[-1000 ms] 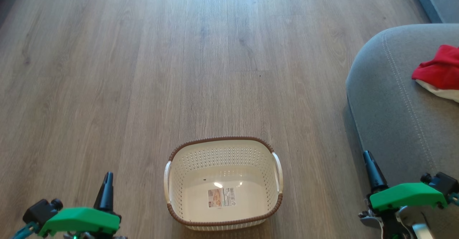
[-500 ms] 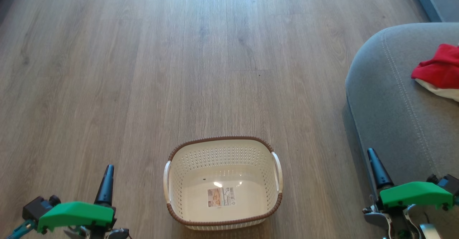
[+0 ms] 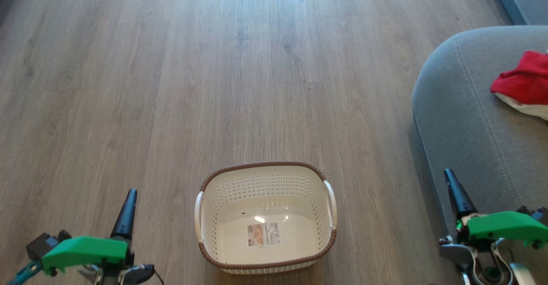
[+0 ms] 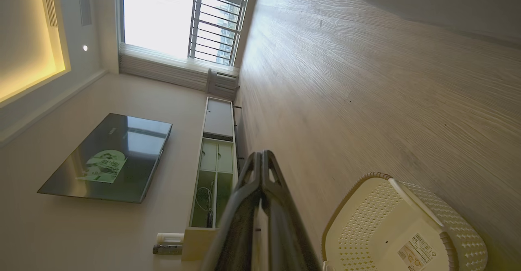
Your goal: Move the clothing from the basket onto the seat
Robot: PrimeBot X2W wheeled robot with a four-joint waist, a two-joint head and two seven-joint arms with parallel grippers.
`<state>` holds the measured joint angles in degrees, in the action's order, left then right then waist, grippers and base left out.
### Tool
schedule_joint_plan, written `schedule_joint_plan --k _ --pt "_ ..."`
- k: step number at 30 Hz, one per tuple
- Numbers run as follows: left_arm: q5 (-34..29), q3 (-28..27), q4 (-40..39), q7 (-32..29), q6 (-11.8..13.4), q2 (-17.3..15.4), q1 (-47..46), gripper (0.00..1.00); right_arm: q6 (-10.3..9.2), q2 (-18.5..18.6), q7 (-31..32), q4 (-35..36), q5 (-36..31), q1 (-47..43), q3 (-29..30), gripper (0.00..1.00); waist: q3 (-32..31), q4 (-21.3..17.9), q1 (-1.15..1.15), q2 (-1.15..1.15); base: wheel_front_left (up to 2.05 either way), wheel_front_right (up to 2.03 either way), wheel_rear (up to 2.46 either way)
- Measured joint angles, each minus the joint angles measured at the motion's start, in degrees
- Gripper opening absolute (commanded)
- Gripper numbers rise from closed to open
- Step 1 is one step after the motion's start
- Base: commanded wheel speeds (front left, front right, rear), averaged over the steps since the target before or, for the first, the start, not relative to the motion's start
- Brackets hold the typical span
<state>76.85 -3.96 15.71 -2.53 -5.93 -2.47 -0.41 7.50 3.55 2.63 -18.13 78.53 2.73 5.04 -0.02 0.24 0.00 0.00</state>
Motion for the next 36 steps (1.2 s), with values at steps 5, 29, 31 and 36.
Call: schedule_joint_plan --k 5,29,31,36 --pt "3.37 -0.08 0.00 -0.96 -0.31 0.01 -0.84 0.00 0.00 -0.11 0.83 0.48 2.87 0.19 0.45 0.00 0.05 -0.06 0.00 0.00 0.00 0.00 0.00" --pt "15.01 -0.46 0.05 -3.53 -1.01 0.04 -3.08 0.00 -0.02 -0.87 3.54 1.88 13.27 0.23 2.47 0.00 0.20 -0.24 0.00 0.00 0.00 0.00 0.00" --pt "15.01 -0.48 0.05 -3.53 -1.01 0.04 -3.08 0.00 -0.02 -0.87 3.54 1.88 13.27 0.23 2.48 0.00 0.20 -0.24 0.00 0.00 0.00 0.00 0.00" --pt "15.01 -0.52 0.05 -3.53 -1.01 0.04 -3.08 0.00 -0.04 -0.88 3.54 1.88 13.27 0.24 2.48 0.00 0.20 -0.24 0.00 0.00 0.00 0.00 0.00"
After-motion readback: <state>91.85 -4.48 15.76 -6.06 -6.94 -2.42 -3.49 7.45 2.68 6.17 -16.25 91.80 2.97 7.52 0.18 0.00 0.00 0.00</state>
